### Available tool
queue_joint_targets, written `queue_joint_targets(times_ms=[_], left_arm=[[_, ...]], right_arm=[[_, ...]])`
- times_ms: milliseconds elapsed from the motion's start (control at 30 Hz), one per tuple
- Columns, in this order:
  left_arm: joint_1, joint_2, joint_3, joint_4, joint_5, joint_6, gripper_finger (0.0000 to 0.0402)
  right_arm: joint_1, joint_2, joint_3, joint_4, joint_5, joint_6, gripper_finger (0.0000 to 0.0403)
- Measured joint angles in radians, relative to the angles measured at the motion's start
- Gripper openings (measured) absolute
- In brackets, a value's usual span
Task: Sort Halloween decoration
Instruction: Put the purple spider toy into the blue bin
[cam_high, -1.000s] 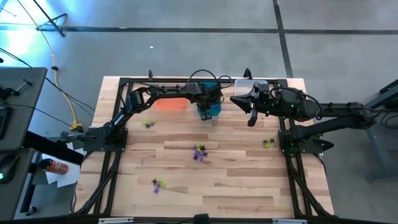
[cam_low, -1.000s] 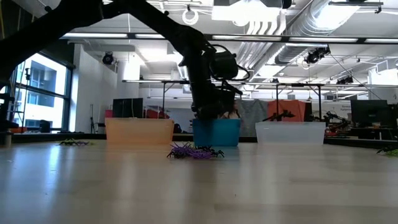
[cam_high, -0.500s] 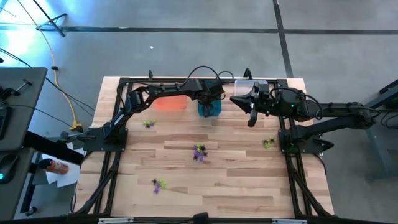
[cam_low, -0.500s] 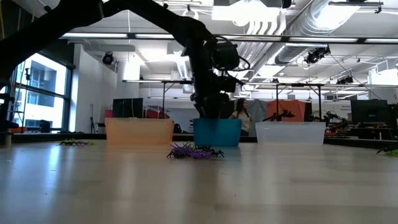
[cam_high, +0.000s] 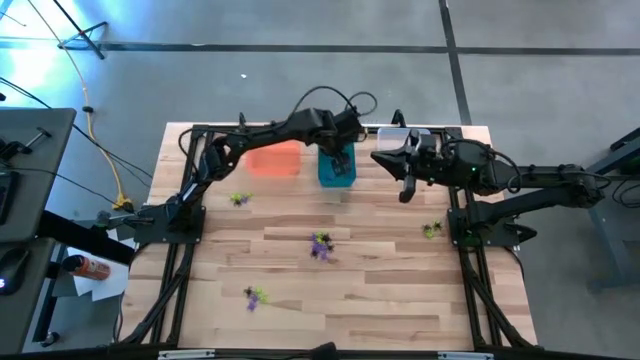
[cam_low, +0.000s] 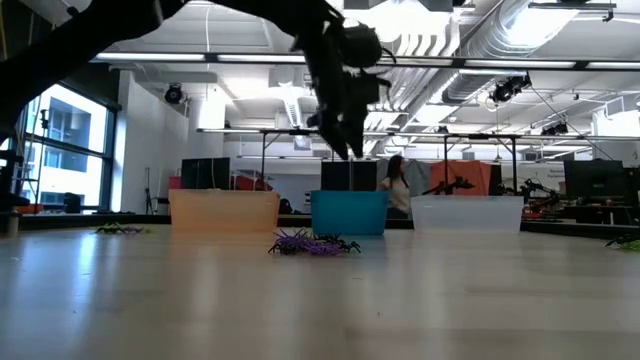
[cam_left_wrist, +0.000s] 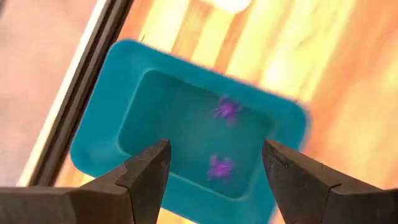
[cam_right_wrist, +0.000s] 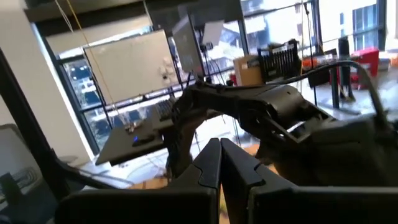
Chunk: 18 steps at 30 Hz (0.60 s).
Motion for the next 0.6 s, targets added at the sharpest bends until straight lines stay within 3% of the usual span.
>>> queue_joint_targets(times_ms=[100, 333, 467, 600], left_arm=[[0.004, -0.058, 0.0, -0.005, 0.053, -0.046, 0.0241], [-0.044, -0.227, -0.035, 0.018, 0.068, -0.121, 0.0241], [-0.101, -0.379, -0.222, 0.13, 0.059, -0.15, 0.0241], [-0.161, -0.593, -0.537, 0.345, 0.051, -0.238, 0.0241]], right_arm=[[0.0, -0.002, 0.0, 0.03, 0.0, -0.036, 0.0], [-0.002, -0.002, 0.0, 0.008, 0.0, -0.072, 0.0], [-0.002, -0.002, 0.0, 0.0, 0.0, -0.079, 0.0], [-0.002, -0.002, 0.0, -0.004, 0.0, -0.074, 0.0]])
